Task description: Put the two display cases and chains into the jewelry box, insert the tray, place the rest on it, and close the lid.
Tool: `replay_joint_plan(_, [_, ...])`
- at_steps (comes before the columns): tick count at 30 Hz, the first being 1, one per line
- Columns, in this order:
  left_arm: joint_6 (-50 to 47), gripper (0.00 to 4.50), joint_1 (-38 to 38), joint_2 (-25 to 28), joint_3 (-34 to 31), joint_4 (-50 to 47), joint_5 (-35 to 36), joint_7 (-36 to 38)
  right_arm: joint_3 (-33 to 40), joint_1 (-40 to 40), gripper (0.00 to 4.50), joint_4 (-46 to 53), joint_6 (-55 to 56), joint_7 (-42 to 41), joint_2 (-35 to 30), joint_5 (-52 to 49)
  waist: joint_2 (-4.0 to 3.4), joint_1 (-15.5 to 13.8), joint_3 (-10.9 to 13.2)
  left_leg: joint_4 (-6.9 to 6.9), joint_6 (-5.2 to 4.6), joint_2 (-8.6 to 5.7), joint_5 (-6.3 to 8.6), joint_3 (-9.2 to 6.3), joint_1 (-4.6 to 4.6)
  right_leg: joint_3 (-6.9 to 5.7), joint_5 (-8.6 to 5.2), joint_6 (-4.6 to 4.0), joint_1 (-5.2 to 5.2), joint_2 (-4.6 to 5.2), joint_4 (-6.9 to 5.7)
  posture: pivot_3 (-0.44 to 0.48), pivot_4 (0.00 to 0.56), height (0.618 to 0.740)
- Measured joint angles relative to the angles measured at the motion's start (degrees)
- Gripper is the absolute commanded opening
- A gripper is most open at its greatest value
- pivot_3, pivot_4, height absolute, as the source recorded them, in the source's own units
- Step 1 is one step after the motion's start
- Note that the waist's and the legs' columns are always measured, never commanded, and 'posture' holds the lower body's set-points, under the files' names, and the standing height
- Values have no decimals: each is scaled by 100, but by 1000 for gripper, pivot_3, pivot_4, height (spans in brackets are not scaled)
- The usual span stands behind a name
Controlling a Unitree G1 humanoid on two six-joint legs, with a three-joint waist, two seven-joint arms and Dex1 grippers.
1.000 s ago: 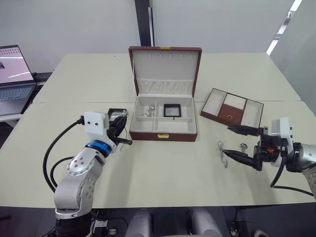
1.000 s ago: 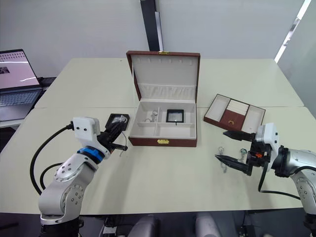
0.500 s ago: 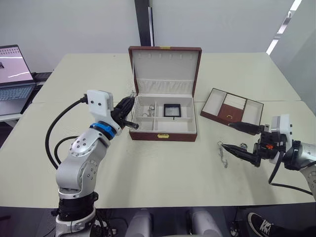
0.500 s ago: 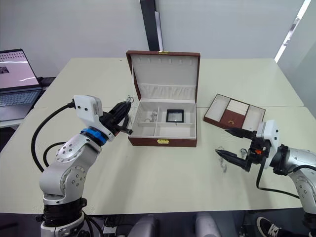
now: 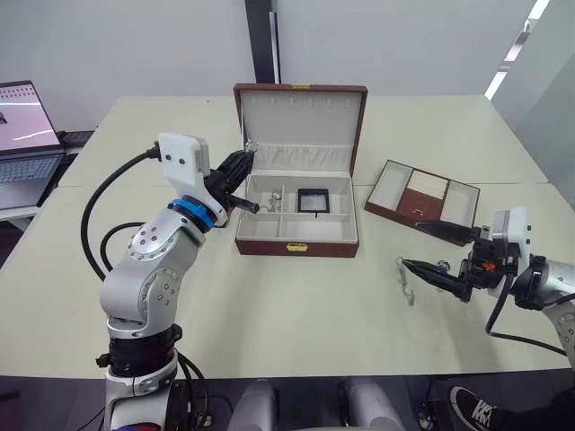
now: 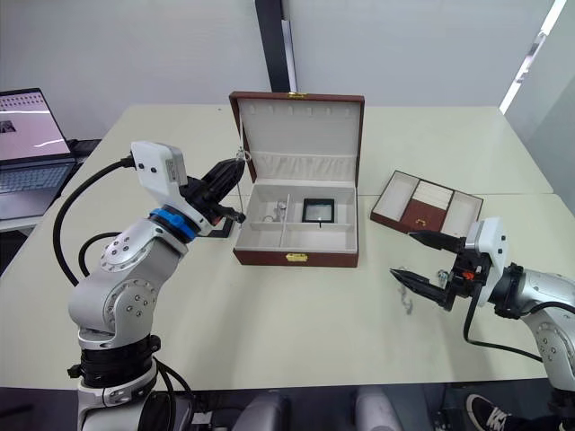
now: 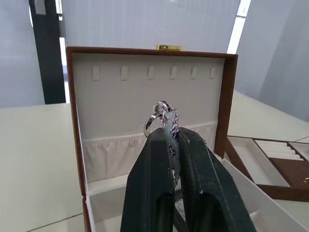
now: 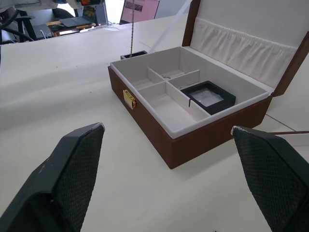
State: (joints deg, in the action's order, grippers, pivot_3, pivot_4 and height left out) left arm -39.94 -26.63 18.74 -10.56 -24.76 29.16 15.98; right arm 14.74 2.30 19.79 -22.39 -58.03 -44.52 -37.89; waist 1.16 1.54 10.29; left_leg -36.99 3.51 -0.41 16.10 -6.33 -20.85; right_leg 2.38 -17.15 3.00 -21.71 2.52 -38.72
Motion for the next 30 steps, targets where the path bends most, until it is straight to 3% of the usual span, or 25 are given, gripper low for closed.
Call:
replay_joint_plan(13, [-276, 12, -29, -41, 152, -171, 103, -190, 1, -3, 4500, 0, 0, 61, 5, 1, 2, -4, 1, 0, 1, -1, 0, 1, 0, 1, 0, 0, 0, 0, 0, 0, 150, 740])
replay_joint_plan(30, [-188, 12, 816, -76, 373, -146, -32, -155, 1, -6, 4500, -6, 0, 65, 5, 3, 5, -5, 3, -1, 0, 0, 0, 1, 0, 2, 0, 0, -1, 0, 0, 0, 150, 740])
